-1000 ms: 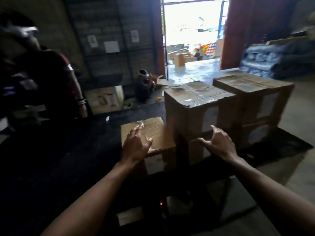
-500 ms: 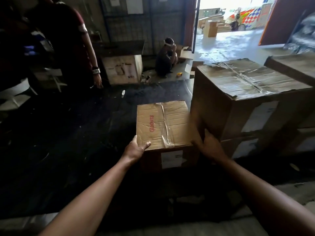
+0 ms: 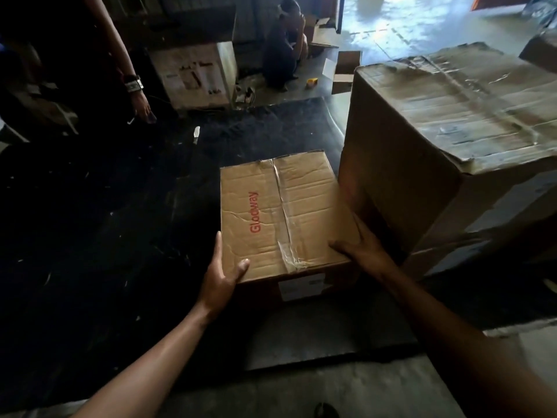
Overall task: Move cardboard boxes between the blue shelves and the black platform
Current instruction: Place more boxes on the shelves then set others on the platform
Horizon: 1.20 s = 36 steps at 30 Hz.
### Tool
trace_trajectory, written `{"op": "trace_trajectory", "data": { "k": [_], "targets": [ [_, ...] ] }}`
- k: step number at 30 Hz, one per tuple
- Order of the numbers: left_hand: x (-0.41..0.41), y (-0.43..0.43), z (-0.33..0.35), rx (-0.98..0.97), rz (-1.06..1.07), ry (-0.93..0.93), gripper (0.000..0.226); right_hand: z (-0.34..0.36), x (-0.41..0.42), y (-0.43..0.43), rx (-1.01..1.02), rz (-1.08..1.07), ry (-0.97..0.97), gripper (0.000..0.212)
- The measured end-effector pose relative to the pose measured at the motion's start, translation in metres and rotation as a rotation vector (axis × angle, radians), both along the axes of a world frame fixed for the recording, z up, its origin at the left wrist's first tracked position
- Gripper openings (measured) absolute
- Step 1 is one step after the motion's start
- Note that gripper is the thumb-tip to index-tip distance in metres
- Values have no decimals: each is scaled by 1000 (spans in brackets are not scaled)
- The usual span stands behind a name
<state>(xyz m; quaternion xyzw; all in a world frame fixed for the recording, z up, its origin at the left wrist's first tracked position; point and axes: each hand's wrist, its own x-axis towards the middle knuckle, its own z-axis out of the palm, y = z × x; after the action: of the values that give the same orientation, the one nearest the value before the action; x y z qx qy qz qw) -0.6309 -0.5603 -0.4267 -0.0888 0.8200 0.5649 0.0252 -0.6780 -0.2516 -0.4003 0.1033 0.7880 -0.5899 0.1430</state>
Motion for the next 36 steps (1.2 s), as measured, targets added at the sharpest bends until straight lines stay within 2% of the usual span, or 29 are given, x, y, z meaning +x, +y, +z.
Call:
{"op": "trace_trajectory", "data": {
  "k": [4,9,14,23,27,30,36],
  "targets": [
    [10,-12,-2,66,-102,3,105,3,4,-5,-40,-32,9,88],
    [7,-35,-9,71,-158,33,105,-5,35,-26,34,-135,46,98],
    [4,-73,-12,90,-316,76,97,-13,98,-68,20,-306,104,98],
    [23,-97,35,106,-562,88,111,24,206,-117,77,-591,119,95],
    [44,-90,36,99,-660,100,111,31,254,-120,71,-698,128,105],
    [66,-90,40,87,-712,91,100,32,288,-128,25,-742,120,108],
    [106,-82,56,92,-863,132,108,41,367,-147,-25,-867,196,117]
  ]
}}
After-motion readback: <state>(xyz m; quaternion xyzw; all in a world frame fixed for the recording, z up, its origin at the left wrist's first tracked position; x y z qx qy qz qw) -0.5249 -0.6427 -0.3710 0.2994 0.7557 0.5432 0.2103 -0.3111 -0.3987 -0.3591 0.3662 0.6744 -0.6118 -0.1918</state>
